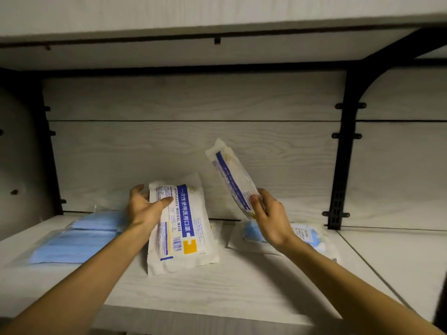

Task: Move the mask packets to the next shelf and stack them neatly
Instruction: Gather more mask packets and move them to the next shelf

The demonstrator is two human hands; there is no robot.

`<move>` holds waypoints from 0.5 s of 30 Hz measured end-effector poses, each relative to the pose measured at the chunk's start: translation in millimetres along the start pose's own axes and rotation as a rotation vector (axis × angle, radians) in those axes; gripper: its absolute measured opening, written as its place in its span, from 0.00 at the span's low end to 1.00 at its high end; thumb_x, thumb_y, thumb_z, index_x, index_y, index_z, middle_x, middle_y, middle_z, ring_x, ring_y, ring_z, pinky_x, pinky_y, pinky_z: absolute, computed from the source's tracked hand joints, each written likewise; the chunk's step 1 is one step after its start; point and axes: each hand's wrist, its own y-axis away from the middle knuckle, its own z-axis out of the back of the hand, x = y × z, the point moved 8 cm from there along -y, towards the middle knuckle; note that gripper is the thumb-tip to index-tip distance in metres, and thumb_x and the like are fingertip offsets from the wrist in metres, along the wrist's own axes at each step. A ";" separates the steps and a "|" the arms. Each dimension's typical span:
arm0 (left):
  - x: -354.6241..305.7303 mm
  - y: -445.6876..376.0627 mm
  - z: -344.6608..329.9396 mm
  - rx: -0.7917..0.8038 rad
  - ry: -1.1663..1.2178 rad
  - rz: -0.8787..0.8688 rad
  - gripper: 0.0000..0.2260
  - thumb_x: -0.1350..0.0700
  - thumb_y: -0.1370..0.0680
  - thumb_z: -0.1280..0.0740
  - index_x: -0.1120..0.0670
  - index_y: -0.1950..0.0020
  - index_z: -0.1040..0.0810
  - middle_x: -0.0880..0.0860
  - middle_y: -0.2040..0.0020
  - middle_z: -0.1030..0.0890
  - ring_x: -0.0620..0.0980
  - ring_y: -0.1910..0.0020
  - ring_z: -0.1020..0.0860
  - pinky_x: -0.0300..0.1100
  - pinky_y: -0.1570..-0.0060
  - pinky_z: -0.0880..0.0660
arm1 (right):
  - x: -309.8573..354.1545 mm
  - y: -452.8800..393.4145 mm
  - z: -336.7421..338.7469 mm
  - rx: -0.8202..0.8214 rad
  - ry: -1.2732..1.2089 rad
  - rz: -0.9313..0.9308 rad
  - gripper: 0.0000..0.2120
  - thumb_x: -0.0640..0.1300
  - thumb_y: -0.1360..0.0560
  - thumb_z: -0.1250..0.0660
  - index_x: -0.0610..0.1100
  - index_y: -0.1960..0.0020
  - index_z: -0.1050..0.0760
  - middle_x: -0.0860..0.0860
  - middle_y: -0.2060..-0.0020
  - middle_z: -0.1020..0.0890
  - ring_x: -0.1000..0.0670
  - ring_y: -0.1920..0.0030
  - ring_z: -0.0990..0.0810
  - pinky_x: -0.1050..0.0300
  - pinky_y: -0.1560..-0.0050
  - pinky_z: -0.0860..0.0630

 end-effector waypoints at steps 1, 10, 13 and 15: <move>-3.8 3.1 -1.9 0.017 0.058 0.010 0.39 0.66 0.30 0.21 0.60 0.24 0.37 0.61 0.33 0.22 0.59 0.42 0.19 0.48 0.44 0.23 | 2.2 1.3 5.5 -0.018 -0.041 -0.020 0.13 0.47 0.15 0.42 0.43 0.37 0.25 0.46 0.44 0.16 0.45 0.50 0.16 0.41 0.49 0.19; -38.8 70.1 -30.1 0.219 0.461 0.228 0.17 0.61 0.31 0.27 0.60 0.42 0.19 0.61 0.50 0.14 0.61 0.55 0.15 0.57 0.47 0.19 | 26.4 39.3 81.3 -0.161 -0.419 -0.106 0.08 0.41 0.24 0.28 0.49 0.47 0.21 0.50 0.54 0.13 0.50 0.55 0.12 0.50 0.56 0.14; -58.5 113.9 -45.9 0.350 0.540 0.260 0.18 0.59 0.36 0.28 0.58 0.46 0.16 0.61 0.47 0.14 0.63 0.50 0.16 0.63 0.38 0.24 | 42.1 72.3 115.3 -0.137 -0.432 -0.040 0.10 0.42 0.24 0.26 0.51 0.45 0.23 0.52 0.51 0.14 0.53 0.53 0.13 0.60 0.59 0.16; -73.8 147.4 -56.2 0.413 0.570 0.247 0.19 0.59 0.35 0.30 0.58 0.45 0.17 0.60 0.46 0.15 0.64 0.49 0.17 0.62 0.36 0.26 | 49.3 98.1 142.4 -0.139 -0.437 -0.017 0.11 0.43 0.24 0.26 0.50 0.43 0.22 0.51 0.50 0.14 0.52 0.52 0.13 0.57 0.57 0.15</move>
